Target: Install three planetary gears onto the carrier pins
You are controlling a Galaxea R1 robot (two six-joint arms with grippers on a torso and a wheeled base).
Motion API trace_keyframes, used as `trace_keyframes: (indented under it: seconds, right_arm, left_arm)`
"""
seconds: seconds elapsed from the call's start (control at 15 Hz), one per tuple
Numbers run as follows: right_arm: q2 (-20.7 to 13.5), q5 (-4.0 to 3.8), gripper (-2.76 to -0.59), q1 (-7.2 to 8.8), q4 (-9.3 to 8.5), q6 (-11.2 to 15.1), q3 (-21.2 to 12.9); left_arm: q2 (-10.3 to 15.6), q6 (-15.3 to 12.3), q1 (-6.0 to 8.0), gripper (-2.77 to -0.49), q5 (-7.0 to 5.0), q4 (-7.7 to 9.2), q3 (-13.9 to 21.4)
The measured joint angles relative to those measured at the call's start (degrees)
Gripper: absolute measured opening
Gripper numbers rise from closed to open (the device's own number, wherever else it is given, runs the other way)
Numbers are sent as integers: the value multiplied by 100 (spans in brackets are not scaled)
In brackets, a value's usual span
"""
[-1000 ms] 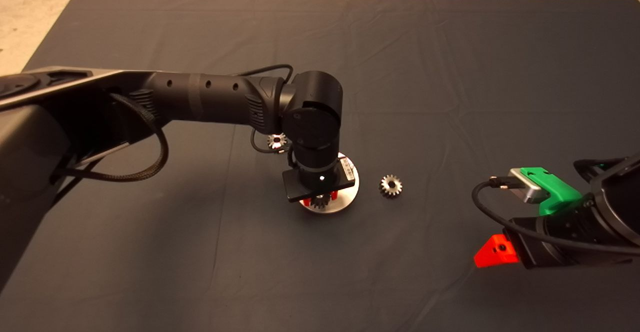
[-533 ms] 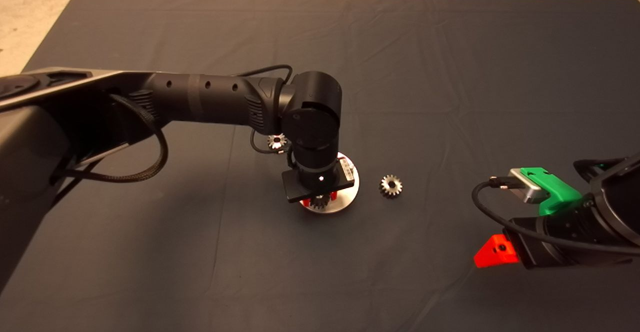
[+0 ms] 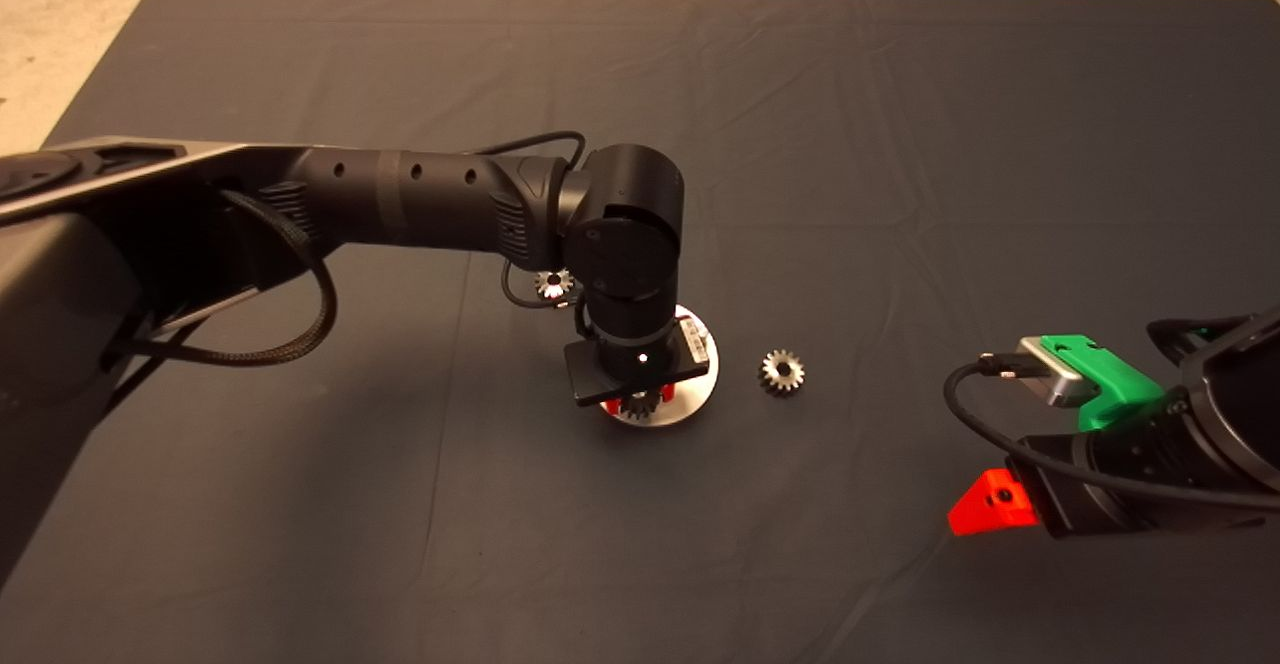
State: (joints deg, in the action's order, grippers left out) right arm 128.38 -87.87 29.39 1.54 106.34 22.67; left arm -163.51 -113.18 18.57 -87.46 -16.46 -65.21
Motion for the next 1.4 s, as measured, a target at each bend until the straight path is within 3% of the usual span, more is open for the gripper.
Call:
trace_keyframes:
  seconds: [0.27,1.4]
  right_arm:
    - [-1,0,-60,1,0,0,0]
    - [-1,0,-60,0,-1,0,0]
  left_arm:
    - [-10,140,1,-240,2,0,-45]
    - [-49,227,1,-240,-57,-40,-72]
